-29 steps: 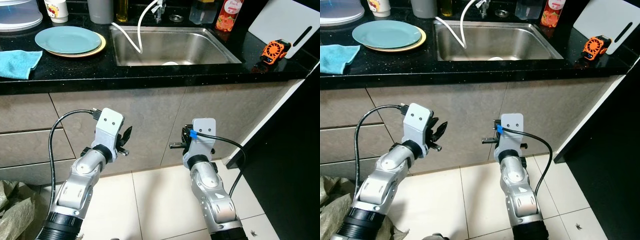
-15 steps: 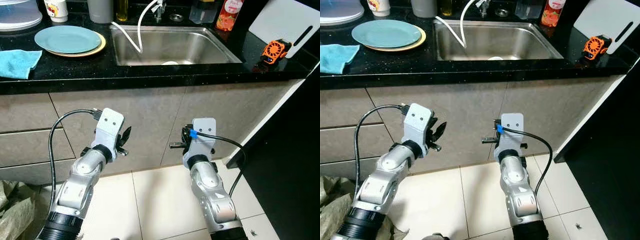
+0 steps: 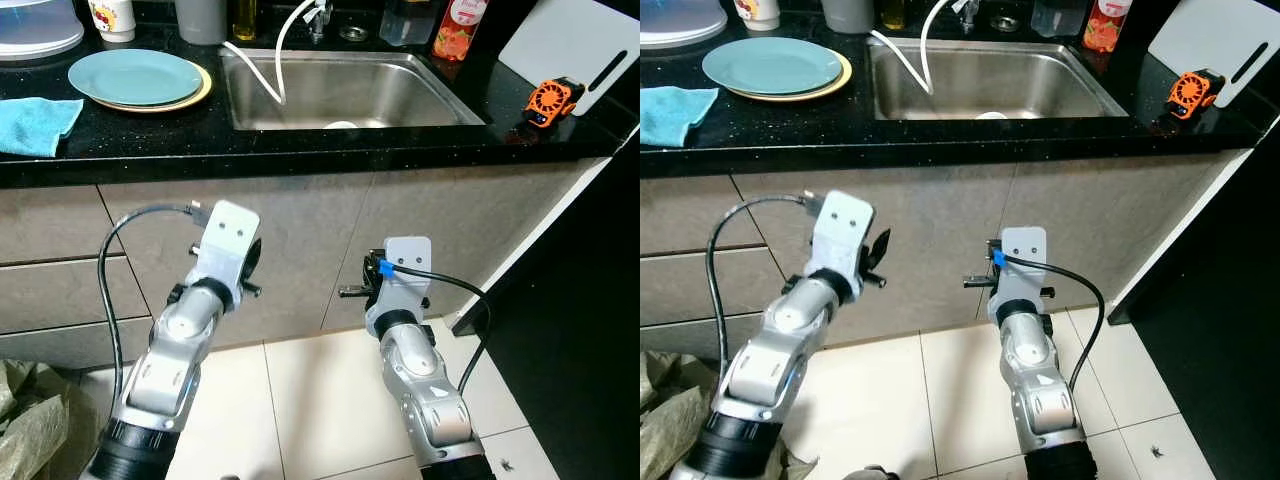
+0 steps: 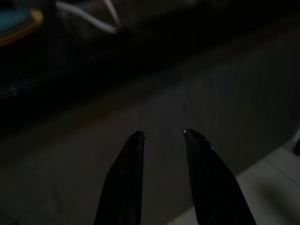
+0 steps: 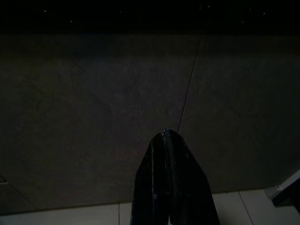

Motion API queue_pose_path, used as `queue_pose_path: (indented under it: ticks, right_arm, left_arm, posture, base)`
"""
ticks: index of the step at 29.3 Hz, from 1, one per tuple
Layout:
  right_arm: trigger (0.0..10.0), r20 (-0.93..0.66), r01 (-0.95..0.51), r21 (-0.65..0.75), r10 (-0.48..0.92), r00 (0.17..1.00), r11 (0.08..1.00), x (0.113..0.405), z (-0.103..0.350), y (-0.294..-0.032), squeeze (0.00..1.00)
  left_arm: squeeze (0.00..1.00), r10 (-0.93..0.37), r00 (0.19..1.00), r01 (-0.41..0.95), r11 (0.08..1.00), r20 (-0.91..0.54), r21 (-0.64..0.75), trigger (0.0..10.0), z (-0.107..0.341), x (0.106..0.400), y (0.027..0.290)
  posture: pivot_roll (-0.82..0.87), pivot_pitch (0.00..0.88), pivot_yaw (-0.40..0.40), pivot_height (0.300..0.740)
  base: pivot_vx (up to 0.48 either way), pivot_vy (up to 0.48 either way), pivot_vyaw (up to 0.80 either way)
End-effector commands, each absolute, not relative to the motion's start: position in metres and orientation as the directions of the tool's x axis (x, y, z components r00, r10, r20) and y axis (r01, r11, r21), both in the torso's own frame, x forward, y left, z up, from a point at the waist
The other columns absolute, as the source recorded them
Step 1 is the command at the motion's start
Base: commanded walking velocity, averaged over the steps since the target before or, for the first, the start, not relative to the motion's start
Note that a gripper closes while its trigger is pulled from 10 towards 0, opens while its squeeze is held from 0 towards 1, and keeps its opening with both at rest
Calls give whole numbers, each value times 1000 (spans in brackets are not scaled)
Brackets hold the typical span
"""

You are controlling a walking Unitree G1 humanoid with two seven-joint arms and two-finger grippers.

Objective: Kitchen organization

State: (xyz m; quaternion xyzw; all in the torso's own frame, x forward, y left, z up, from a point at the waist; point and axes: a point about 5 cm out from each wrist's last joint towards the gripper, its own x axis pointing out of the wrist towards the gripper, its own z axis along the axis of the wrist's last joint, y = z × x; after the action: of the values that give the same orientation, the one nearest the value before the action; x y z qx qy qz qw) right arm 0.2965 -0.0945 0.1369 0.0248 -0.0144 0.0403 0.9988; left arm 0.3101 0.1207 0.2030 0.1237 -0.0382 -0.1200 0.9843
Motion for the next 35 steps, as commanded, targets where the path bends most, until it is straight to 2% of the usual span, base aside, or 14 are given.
queue_pose_path:
  ticks: [1,4,9,11,15,18,19,23,25,26,29,35]
  right_arm:
    - [10000,-2,-74,68,74,997,995,293,130,-92,0]
    - [10000,-2,-75,71,75,997,995,294,130,-90,0]
    - [10000,-1,-74,73,74,997,995,295,129,-89,0]
    - [10000,0,-72,73,73,997,995,295,129,-90,0]
    - [10000,0,-75,72,75,997,995,295,128,-90,0]
    - [10000,1,-78,70,78,997,994,296,128,-89,0]
    - [10000,1,-78,70,78,997,994,296,128,-89,0]
    - [10000,2,-81,66,81,997,994,296,129,-89,0]
    - [10000,2,-82,66,82,997,994,297,129,-89,0]
    - [10000,2,-82,65,82,997,995,297,129,-90,0]
    - [10000,3,-81,65,81,997,995,297,129,-90,0]
    - [10000,4,-77,68,77,997,995,297,129,-91,0]
  left_arm:
    - [0,-277,960,260,933,40,248,10000,211,309,115]
    - [0,-251,968,243,921,-12,305,10000,222,312,115]
    - [0,-266,964,262,920,-29,290,10000,249,313,117]
    - [0,-312,950,292,883,-5,368,10000,265,312,114]
    - [0,-314,949,275,850,14,449,10000,280,315,122]
    - [0,-265,964,202,783,22,588,10000,296,323,149]
    - [0,-265,964,202,783,22,588,10000,296,323,149]
    - [0,-184,982,102,696,40,711,10000,307,332,181]
    - [0,-170,984,78,677,52,732,10000,311,333,188]
    - [0,-134,990,55,596,31,801,10000,309,336,203]
    - [0,-96,995,45,489,3,871,10000,303,338,218]
    - [0,-69,997,69,392,-45,917,10000,296,338,236]
  posture:
    - [229,95,-77,740]
    - [233,93,-73,740]
    - [236,83,-66,740]
    - [251,79,-67,740]
    - [254,76,-65,740]
    - [256,71,-68,740]
    - [256,71,-68,740]
    - [254,67,-75,740]
    - [254,67,-75,740]
    - [252,68,-75,740]
    - [252,68,-75,740]
    - [247,80,-78,740]
  base:
    - [0,0,0]
    - [0,0,0]
    - [0,0,0]
    - [0,0,0]
    - [0,0,0]
    - [0,0,0]
    - [0,0,0]
    - [0,0,0]
    - [0,0,0]
    - [0,0,0]
    - [0,0,0]
    - [0,0,0]
